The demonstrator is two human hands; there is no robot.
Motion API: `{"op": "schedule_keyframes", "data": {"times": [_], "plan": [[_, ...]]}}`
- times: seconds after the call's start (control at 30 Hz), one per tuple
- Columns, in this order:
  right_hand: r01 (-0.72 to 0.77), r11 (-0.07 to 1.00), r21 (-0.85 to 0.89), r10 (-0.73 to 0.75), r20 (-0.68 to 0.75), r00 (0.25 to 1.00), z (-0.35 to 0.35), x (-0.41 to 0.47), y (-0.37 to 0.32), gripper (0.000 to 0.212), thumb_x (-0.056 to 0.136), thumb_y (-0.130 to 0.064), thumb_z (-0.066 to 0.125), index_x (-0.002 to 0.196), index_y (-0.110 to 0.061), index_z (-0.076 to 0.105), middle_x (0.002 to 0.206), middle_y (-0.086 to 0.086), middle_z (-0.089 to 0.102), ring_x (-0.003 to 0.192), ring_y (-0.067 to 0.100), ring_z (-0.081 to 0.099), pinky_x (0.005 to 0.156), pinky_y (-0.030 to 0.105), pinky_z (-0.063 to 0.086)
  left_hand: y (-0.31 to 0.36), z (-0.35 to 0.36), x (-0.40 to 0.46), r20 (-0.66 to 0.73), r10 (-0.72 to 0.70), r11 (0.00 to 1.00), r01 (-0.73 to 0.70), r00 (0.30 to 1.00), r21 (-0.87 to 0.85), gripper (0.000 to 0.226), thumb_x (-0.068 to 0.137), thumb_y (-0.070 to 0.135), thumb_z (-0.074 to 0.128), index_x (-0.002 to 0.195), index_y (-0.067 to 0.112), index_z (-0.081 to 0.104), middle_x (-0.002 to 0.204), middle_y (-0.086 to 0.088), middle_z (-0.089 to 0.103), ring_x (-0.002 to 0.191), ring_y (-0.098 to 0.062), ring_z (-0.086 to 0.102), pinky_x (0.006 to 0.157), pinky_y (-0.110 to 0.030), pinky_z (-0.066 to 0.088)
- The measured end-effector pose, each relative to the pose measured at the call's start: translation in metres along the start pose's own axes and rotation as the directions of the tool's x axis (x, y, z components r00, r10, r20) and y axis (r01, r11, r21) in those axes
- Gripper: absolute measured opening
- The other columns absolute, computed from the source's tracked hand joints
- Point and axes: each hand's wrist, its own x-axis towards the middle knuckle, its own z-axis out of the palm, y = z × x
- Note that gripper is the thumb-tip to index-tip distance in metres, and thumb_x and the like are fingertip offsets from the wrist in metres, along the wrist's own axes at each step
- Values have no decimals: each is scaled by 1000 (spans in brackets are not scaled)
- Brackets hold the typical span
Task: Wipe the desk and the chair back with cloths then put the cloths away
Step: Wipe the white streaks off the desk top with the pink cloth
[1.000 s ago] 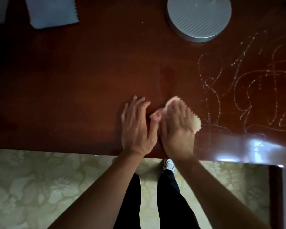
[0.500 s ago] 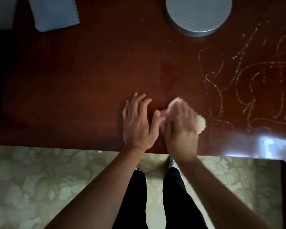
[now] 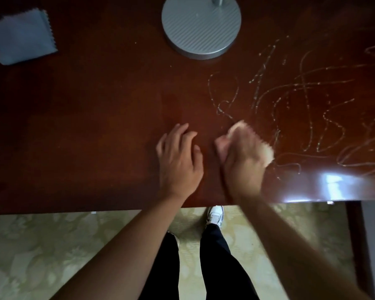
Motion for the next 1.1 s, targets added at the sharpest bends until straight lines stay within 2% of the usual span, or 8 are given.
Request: {"op": "schedule_keyframes", "data": {"times": [0.17,0.33,0.47,0.63,0.73,0.87,0.97,1.1], "plan": [[349,937,24,-350,46,936,-7,-52,5,45,98,-40,57,116,0,69,127,10,64,122,21,58,103,44,47,22,22,15,56,6,1000,-7,998,9,32,95,23,46,121,12,62,137,-7,57,136,-23,45,112,-48,32],[129,990,-64,-132,-32,991,-30,17,62,69,102,-56,31,116,2,68,121,18,65,119,28,58,104,44,42,28,34,10,119,84,990,-96,989,102,35,96,26,47,124,9,61,140,-10,55,139,-26,43,117,-45,26],[-45,997,55,43,33,999,-14,69,59,82,100,-63,16,131,1,57,133,24,56,125,41,52,108,47,39,29,34,13,113,7,990,-22,994,138,43,98,31,42,129,6,57,145,-15,50,142,-29,37,121,-46,22],[292,947,131,-305,102,947,4,4,21,35,97,-20,57,126,-1,62,132,15,59,126,28,55,111,40,38,31,34,12,87,-32,992,21,996,124,48,100,34,38,131,3,56,146,-18,48,142,-32,37,118,-50,27],[478,866,144,-495,122,860,-17,-1,46,38,96,-35,62,117,-4,69,130,8,62,125,20,56,106,42,44,32,34,13,98,-53,990,39,994,139,49,99,37,39,131,4,55,145,-17,48,143,-30,36,119,-50,26],[354,934,43,-356,156,921,-23,54,83,51,95,-46,54,123,-5,65,130,12,61,123,25,57,111,41,38,32,36,12,77,-42,988,30,996,152,47,97,34,45,130,2,57,144,-17,49,142,-31,37,118,-51,26],[214,976,33,-216,106,971,-13,110,72,63,102,-49,29,125,-1,62,126,21,62,118,37,57,104,47,37,31,36,13,68,-47,990,38,997,136,47,97,33,46,129,2,58,143,-17,50,141,-31,38,116,-51,29],[208,977,55,-215,209,954,6,114,38,60,99,-48,35,130,-2,57,129,23,59,121,41,55,103,53,45,29,37,12,73,-55,989,44,996,145,48,98,35,44,131,2,56,143,-17,50,141,-30,38,117,-50,29]]}}
